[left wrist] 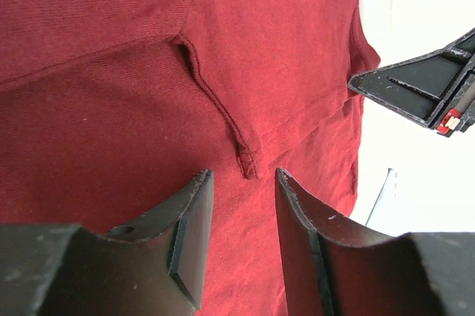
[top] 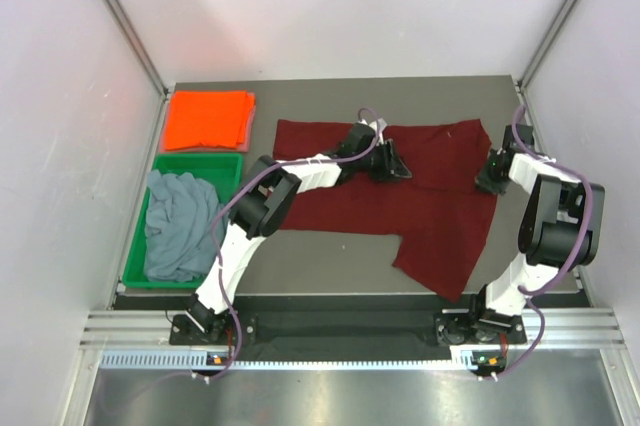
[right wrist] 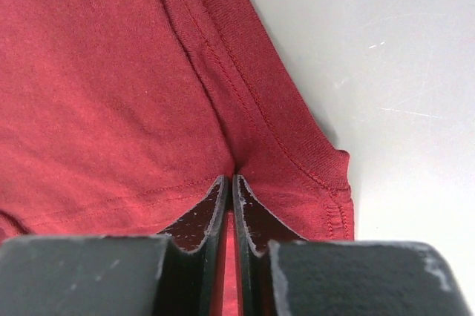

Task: Fold and stack the t-shirts
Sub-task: Fold the tshirt

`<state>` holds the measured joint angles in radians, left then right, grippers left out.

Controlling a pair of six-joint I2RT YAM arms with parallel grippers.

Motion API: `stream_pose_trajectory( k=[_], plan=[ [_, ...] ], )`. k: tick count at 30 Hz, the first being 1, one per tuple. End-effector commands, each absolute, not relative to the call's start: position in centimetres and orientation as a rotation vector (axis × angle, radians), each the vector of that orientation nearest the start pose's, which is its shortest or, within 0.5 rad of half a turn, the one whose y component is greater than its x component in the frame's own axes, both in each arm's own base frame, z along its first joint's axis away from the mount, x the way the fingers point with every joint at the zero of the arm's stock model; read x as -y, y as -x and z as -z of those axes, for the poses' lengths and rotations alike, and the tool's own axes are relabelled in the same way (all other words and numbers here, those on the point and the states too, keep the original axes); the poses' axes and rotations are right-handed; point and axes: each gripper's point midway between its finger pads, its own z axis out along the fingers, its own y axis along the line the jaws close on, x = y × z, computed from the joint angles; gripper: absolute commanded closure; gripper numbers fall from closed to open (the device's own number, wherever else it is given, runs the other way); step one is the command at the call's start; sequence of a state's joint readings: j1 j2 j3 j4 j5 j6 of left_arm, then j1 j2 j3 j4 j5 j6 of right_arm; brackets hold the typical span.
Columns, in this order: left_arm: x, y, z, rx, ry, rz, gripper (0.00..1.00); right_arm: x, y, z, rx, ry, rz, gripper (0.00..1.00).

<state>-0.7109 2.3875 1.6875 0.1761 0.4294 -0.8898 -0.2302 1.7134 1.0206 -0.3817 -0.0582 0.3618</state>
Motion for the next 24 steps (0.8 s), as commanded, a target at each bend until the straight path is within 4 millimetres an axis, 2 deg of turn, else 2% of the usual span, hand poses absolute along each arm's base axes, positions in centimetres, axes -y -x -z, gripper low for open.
stream_pose_trajectory(
  k=[1,4,9,15,20,24],
  plan=[
    [49.5,-40.7,-7.2,-2.283,-0.118,1.387,0.56,6.1,-37.5,-4.2,-2.48,-0.743,-0.15,0.94],
    [49.8,-40.7,-6.8,-2.294,-0.106,1.395,0.56,6.0,-37.4,-4.2,-2.486,-0.744,-0.151,0.91],
    [50.6,-40.2,-7.0,-2.294,-0.106,1.405,0.56,6.1,-37.4,-4.3,-2.484,-0.74,-0.149,0.8],
    [50.9,-40.1,-6.9,-2.296,-0.103,1.399,0.56,6.0,-37.5,-4.5,-2.477,-0.735,-0.157,0.88],
    [51.4,-40.0,-7.0,-2.295,-0.099,1.411,0.56,5.9,-37.6,-4.8,-2.474,-0.732,-0.165,0.78],
    [51.9,-40.0,-7.1,-2.292,-0.103,1.417,0.56,5.7,-37.6,-4.9,-2.472,-0.733,-0.173,0.78]
  ],
)
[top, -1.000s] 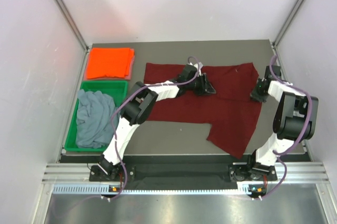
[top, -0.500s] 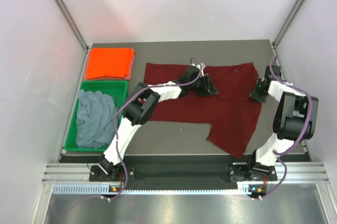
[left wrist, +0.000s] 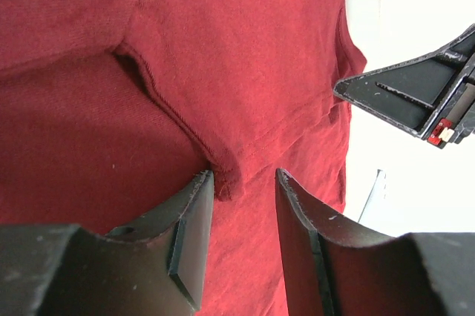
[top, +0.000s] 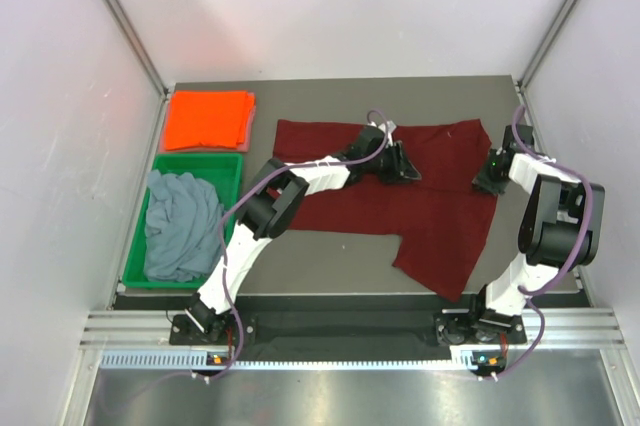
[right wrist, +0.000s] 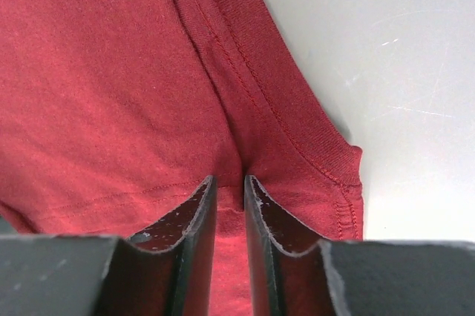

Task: Fold and stack the t-shirts
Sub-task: Fold the tshirt

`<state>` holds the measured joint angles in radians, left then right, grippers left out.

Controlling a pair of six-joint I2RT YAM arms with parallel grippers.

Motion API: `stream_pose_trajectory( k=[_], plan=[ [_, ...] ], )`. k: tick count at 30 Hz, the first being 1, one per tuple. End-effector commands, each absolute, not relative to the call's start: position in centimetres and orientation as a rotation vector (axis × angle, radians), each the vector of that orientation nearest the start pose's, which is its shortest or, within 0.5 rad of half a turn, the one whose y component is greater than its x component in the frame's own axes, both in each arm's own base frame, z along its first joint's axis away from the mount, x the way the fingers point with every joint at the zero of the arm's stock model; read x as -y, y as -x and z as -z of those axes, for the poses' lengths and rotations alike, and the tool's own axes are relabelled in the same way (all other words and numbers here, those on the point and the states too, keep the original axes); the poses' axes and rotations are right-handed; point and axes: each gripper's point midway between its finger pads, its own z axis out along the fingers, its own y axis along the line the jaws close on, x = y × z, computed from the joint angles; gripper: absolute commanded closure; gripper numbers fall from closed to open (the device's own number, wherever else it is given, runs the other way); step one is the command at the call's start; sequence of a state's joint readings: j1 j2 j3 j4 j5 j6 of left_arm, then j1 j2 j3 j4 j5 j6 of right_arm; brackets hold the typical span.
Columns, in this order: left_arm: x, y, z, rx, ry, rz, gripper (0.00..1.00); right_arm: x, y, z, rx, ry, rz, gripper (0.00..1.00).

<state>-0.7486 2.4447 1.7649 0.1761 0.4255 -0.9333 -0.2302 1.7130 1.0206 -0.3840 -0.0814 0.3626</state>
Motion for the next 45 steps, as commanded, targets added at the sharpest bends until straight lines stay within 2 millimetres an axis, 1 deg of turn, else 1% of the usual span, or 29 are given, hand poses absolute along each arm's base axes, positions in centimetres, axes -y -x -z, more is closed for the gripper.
stream_pose_trajectory(
  k=[1,6,8,10,12,13,15,16,17,19,20,23,26,28,34,39,43,45],
  plan=[
    [51.8,-40.2,-6.9,-2.296,-0.098,1.413,0.56,5.8,-37.6,-5.0,-2.468,-0.733,-0.174,0.78],
    [52.0,-40.2,-6.9,-2.295,-0.093,1.417,0.56,5.5,-37.7,-5.2,-2.466,-0.732,-0.191,0.91],
    [52.1,-40.2,-6.9,-2.295,-0.095,1.417,0.59,5.6,-37.7,-5.2,-2.465,-0.734,-0.192,0.96],
    [52.0,-40.3,-6.9,-2.297,-0.092,1.416,0.67,5.5,-37.8,-5.4,-2.461,-0.731,-0.194,0.99],
    [52.1,-40.2,-6.9,-2.3,-0.093,1.419,0.77,5.5,-37.7,-5.4,-2.465,-0.733,-0.194,1.0],
    [52.1,-40.2,-7.1,-2.301,-0.092,1.421,0.88,5.5,-37.8,-5.5,-2.463,-0.731,-0.196,1.0],
    [52.1,-40.3,-7.3,-2.301,-0.086,1.419,1.0,5.5,-37.9,-5.9,-2.458,-0.735,-0.2,1.0],
    [52.1,-40.3,-7.3,-2.304,-0.082,1.417,1.0,5.5,-38.0,-5.9,-2.459,-0.733,-0.201,0.99],
    [52.2,-40.4,-7.6,-2.301,-0.084,1.42,1.0,5.4,-38.0,-5.9,-2.46,-0.731,-0.202,0.9],
    [52.3,-40.5,-7.9,-2.297,-0.076,1.426,1.0,5.6,-38.1,-6.0,-2.46,-0.734,-0.199,0.84],
    [52.3,-40.5,-8.1,-2.299,-0.073,1.424,1.0,5.5,-38.0,-5.9,-2.466,-0.738,-0.2,0.8],
    [52.4,-40.6,-8.2,-2.302,-0.069,1.425,1.0,5.5,-38.0,-5.9,-2.467,-0.741,-0.2,0.76],
    [52.5,-40.6,-8.4,-2.299,-0.067,1.433,1.0,5.5,-38.0,-6.2,-2.462,-0.741,-0.196,0.75],
    [52.5,-40.7,-8.4,-2.297,-0.068,1.433,1.0,5.6,-38.0,-6.3,-2.459,-0.744,-0.196,0.78],
    [52.5,-40.6,-8.2,-2.303,-0.07,1.429,1.0,5.7,-37.9,-6.5,-2.46,-0.758,-0.189,0.79],
    [52.5,-40.6,-8.2,-2.304,-0.068,1.429,1.0,5.9,-37.8,-6.5,-2.459,-0.766,-0.167,0.87],
    [52.5,-40.6,-8.2,-2.303,-0.068,1.427,1.0,5.9,-37.8,-6.3,-2.467,-0.761,-0.166,1.0],
    [52.4,-40.6,-8.3,-2.303,-0.068,1.427,1.0,6.0,-37.9,-6.4,-2.463,-0.764,-0.164,1.0]
  ],
)
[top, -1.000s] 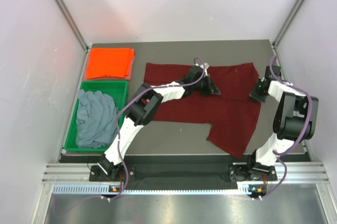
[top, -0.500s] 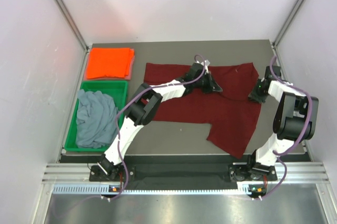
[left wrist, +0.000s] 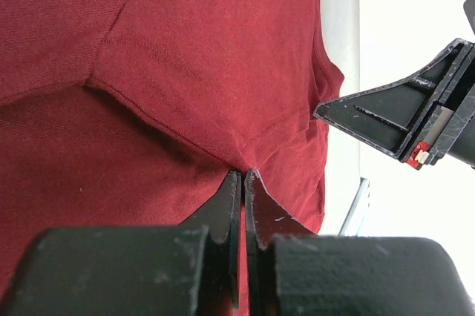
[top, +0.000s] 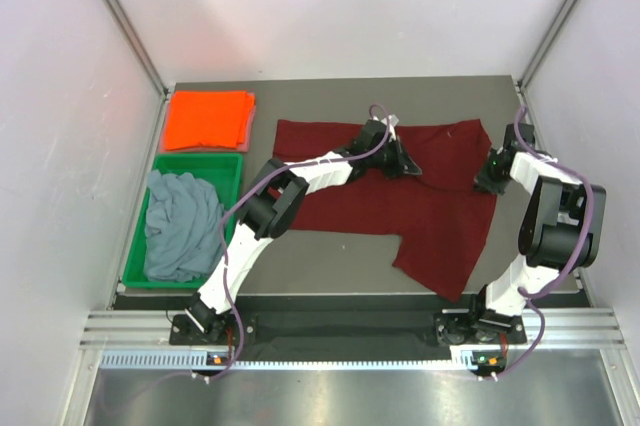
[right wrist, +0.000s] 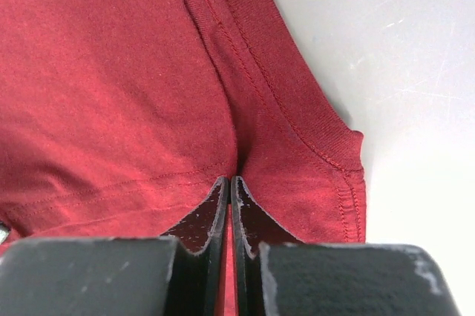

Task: Fold and stack the t-shirts
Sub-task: Fold the tshirt

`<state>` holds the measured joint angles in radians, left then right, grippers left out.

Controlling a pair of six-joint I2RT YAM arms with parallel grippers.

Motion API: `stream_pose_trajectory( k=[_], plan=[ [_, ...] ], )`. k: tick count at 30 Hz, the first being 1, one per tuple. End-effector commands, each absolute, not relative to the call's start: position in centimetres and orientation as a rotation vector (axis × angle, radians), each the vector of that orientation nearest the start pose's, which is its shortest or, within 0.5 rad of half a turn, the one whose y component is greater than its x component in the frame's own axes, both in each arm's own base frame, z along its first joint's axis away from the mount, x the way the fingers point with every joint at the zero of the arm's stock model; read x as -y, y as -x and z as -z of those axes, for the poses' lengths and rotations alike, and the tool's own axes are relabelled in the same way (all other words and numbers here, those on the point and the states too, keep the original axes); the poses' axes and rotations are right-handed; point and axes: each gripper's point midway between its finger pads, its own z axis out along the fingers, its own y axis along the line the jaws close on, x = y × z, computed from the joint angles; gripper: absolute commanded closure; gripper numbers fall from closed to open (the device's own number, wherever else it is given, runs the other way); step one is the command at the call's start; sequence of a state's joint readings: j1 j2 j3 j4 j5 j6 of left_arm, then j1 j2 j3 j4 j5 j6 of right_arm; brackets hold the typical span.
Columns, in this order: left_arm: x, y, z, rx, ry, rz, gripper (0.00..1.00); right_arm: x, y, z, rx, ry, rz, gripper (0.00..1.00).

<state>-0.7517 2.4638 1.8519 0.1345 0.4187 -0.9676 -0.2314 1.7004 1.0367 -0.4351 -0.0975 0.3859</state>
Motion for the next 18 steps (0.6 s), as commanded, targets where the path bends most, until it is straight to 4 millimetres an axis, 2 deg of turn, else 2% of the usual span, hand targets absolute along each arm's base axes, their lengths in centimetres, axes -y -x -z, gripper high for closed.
stream_pose_trajectory(
  k=[1,10,18],
  plan=[
    [52.4,-40.6,-8.3,-2.302,-0.067,1.426,1.0,6.0,-37.9,-6.5,-2.461,-0.761,-0.158,1.0],
    [52.4,-40.8,-8.3,-2.31,-0.062,1.41,1.0,6.5,-38.1,-7.8,-2.445,-0.768,-0.139,1.0],
    [51.6,-40.9,-8.5,-2.349,-0.069,1.332,1.0,6.9,-36.9,-8.9,-2.442,-0.781,-0.097,1.0]
  ],
)
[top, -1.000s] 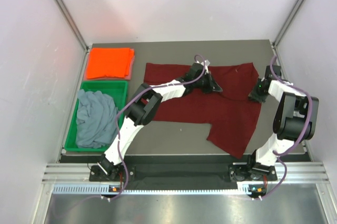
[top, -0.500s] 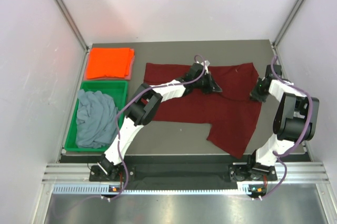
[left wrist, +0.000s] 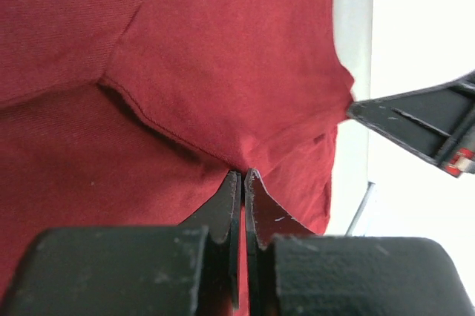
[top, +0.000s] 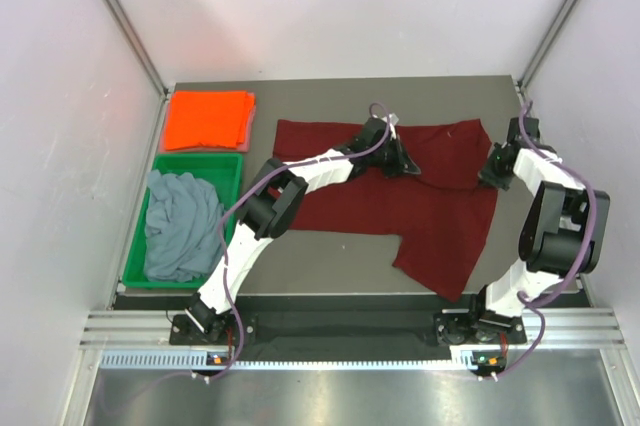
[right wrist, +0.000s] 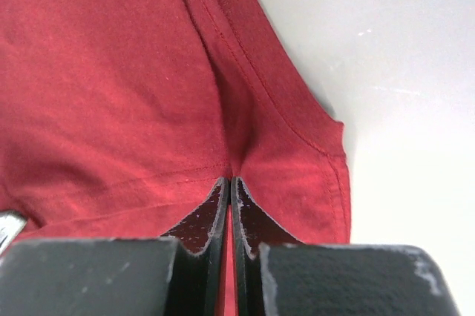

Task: Fold and stack the t-shirts
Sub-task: Fold the tshirt

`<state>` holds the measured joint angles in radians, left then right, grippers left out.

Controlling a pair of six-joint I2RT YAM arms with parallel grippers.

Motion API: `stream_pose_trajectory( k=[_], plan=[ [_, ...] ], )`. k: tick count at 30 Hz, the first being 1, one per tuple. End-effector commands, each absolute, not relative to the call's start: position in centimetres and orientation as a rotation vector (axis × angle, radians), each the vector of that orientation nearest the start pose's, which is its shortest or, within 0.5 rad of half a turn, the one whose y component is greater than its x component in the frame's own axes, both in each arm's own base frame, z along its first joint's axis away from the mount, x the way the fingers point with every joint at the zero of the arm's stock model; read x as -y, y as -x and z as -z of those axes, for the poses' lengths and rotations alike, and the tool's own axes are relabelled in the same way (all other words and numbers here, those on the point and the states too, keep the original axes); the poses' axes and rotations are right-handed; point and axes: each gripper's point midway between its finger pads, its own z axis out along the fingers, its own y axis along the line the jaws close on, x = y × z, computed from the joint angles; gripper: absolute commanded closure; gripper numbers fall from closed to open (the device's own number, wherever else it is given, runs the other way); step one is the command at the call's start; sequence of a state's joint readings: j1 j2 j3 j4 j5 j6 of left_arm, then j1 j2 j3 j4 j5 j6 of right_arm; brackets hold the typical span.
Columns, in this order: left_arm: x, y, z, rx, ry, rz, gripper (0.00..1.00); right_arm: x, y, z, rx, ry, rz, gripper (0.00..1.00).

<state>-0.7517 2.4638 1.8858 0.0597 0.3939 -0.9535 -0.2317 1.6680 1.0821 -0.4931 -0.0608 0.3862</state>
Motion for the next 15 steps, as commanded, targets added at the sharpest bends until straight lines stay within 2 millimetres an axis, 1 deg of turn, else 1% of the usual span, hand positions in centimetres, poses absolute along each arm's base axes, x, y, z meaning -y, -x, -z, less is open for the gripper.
stream_pose_trajectory(
  k=[1,2,3,4,8,15],
  plan=[
    [51.5,-40.9,-8.7,-2.347,-0.076,1.323,1.0,6.8,-36.7,-9.1,-2.443,-0.784,-0.096,1.0],
    [51.4,-41.0,-8.9,-2.345,-0.075,1.313,1.0,6.8,-36.4,-9.5,-2.436,-0.785,-0.095,1.0],
    [51.2,-40.9,-8.6,-2.369,-0.07,1.29,1.0,6.8,-36.3,-9.7,-2.433,-0.783,-0.091,1.0],
    [51.0,-40.9,-9.0,-2.366,-0.08,1.28,1.0,6.8,-36.0,-9.7,-2.435,-0.788,-0.083,1.0],
    [50.2,-41.0,-8.8,-2.392,-0.074,1.251,1.0,6.6,-34.9,-10.5,-2.42,-0.788,-0.083,1.0],
    [50.2,-40.5,-8.4,-2.41,-0.094,1.263,1.0,5.8,-33.3,-9.9,-2.418,-0.817,-0.101,1.0]
  ],
)
